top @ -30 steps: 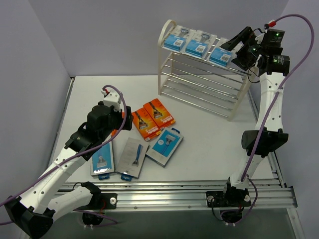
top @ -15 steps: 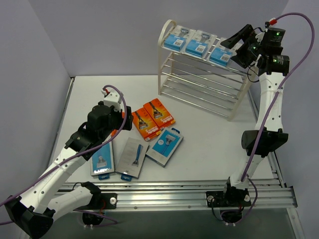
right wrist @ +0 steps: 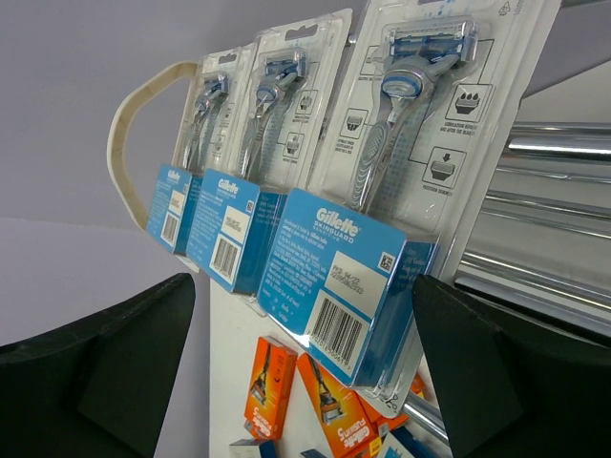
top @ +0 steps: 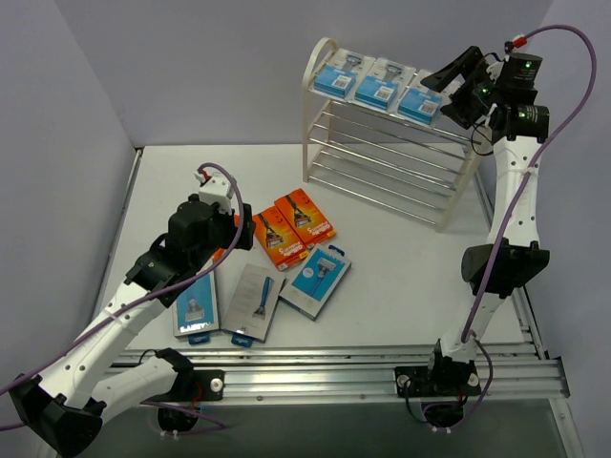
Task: Place and organize the shaving razors onto the shelf
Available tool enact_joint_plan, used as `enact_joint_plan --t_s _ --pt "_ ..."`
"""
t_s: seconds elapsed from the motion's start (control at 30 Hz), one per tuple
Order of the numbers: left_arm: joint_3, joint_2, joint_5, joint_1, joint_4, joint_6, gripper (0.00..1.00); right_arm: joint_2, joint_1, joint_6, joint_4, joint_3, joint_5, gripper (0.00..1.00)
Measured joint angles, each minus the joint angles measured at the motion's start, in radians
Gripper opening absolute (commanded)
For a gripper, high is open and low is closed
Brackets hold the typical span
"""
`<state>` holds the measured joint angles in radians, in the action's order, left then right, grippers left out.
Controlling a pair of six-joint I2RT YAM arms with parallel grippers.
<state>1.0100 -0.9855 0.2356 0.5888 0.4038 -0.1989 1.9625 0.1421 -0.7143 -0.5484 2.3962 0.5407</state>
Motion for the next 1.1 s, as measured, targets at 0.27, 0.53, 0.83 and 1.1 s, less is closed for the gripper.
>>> enact_joint_plan --t_s 0.27,0.53,0.83,1.1 --pt "0.0 -0.006 0.0 0.0 0.0 0.001 0.86 0.005 -0.005 -0.003 0.02 0.0 0.002 0.92" --pt "0.0 -0.015 -0.001 -0.001 0.003 0.001 0.86 0.005 -0.005 0.006 0.021 0.0 0.006 0.93" --pt "0.0 -0.034 -0.043 -0.066 0.003 -0.005 0.86 -0.185 -0.006 0.072 0.045 -0.26 0.002 0.93" --pt "0.0 -0.039 -0.064 -0.082 0.003 -0.002 0.86 -0.417 -0.043 0.192 0.11 -0.504 -0.047 0.94"
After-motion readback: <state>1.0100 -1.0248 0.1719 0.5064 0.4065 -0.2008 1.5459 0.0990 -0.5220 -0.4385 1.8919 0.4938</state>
